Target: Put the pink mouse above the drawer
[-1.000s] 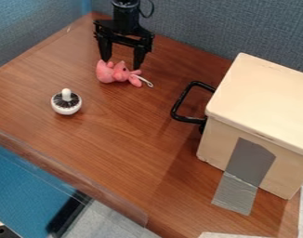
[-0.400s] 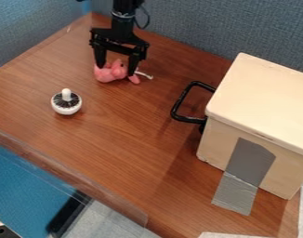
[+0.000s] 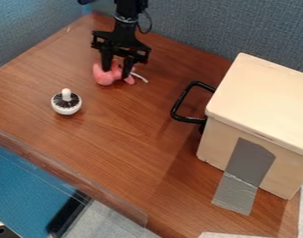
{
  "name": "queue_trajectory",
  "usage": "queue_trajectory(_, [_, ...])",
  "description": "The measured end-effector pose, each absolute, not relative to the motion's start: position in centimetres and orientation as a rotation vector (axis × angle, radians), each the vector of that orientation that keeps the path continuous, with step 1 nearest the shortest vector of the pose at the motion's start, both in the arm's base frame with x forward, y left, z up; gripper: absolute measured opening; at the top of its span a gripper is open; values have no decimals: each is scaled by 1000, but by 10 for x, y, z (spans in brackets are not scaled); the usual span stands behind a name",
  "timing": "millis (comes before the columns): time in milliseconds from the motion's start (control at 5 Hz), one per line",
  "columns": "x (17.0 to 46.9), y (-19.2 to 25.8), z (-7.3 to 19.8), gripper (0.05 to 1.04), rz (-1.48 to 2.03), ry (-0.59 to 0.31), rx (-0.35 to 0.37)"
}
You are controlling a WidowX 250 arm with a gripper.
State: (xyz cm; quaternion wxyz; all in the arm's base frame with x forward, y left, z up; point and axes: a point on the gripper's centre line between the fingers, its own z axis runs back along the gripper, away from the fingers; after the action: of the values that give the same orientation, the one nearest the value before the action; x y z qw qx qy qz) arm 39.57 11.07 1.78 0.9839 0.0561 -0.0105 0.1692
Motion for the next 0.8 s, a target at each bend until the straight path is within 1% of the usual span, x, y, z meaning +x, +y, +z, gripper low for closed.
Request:
queue_trajectory(200, [397,100,23,286,316,-31,90])
queue_trajectory(400, [402,78,41,193,288,-98,29])
queue_trajectory(600, [405,52,62,133,264,-148,-15])
queue_trajectory(800, [409,17,85,105,211,-189,-38])
